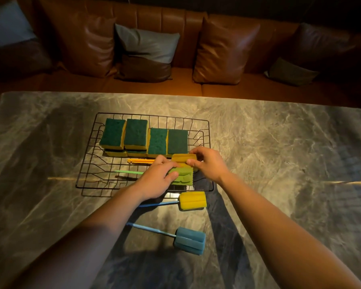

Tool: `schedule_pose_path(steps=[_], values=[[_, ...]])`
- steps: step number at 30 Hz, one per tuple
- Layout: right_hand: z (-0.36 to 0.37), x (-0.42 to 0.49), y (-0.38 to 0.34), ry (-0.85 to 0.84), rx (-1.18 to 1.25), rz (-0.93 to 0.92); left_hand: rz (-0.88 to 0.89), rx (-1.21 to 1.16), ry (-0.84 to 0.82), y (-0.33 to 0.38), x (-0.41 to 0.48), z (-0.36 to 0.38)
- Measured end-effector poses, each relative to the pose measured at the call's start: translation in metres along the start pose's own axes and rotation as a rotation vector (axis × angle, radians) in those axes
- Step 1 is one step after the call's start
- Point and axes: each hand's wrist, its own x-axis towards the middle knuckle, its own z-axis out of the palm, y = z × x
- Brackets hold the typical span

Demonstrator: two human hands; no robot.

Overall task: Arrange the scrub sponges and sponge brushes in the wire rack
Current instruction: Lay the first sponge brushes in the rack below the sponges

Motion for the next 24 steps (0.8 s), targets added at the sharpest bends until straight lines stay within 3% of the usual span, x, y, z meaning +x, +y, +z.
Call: schedule_pose_path(steps=[9,16,24], values=[[0.002,0.004,0.002,0.024,-0.102,-0.004,-0.075,-0.09,0.096,-0.001,0.023,0.014],[0.003,0.002,0.004,-0.006,-0.211,-0.024,-0.182,-0.11,0.071,-0.002,0.033,0.021],[0.0,-0.006,0.014,-0.096,-0.256,-0.155,-0.177,0.017,0.113,-0.005,0.033,0.024]])
